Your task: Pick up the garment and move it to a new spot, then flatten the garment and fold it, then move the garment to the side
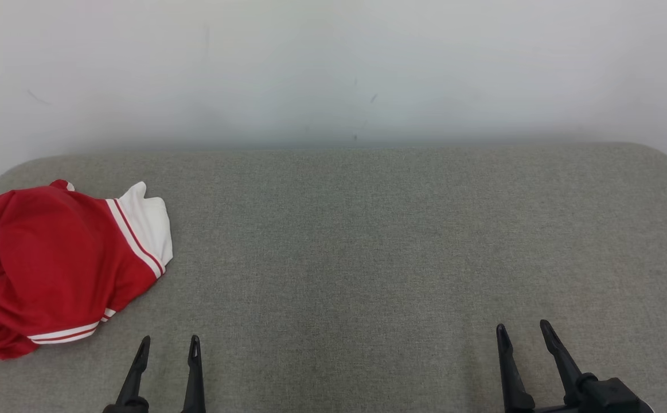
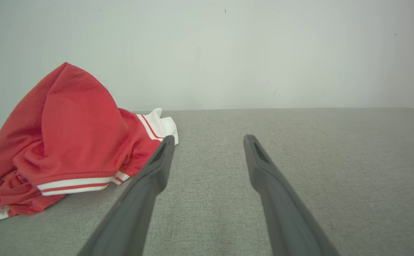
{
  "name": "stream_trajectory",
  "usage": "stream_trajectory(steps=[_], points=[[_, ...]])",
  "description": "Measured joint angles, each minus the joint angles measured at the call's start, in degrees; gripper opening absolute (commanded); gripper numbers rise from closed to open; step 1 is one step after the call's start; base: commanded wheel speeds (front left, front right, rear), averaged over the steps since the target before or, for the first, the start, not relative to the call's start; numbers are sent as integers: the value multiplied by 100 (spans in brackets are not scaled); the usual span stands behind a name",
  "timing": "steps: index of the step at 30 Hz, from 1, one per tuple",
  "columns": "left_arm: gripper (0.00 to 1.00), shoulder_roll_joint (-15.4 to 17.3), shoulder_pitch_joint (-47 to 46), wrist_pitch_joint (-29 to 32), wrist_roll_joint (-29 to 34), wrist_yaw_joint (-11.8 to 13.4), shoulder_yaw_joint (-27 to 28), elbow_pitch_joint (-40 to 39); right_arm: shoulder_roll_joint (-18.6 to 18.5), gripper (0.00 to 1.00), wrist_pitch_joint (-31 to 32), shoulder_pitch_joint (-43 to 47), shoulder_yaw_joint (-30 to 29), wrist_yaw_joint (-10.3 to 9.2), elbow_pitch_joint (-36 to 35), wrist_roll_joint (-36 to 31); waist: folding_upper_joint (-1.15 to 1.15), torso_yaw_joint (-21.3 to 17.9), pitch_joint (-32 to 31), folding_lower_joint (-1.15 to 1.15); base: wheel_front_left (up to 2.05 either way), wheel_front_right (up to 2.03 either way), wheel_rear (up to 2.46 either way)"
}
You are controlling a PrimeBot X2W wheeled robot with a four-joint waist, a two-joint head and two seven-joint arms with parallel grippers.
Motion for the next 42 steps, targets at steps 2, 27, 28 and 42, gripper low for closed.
stream_trajectory(steps=[2, 27, 28, 42], points=[[100, 0, 4, 0, -18, 13, 8, 3, 0, 100, 0, 1, -16, 1, 7, 76, 0, -4, 3, 0, 0, 0, 0], [100, 0, 4, -5, -188, 188, 53, 160, -1, 100, 0, 5, -30, 0, 65, 182, 0, 44, -6, 0, 0, 0, 0], [100, -2, 4, -5, -194, 188, 47, 176, -1, 100, -1, 7, -30, 1, 66, 191, 0, 63, -8, 0, 0, 0, 0], [100, 0, 3, -5, -296, 200, 246, 337, -1, 100, 0, 93, 51, 0, 100, 324, 0, 806, -11, 0, 0, 0, 0]])
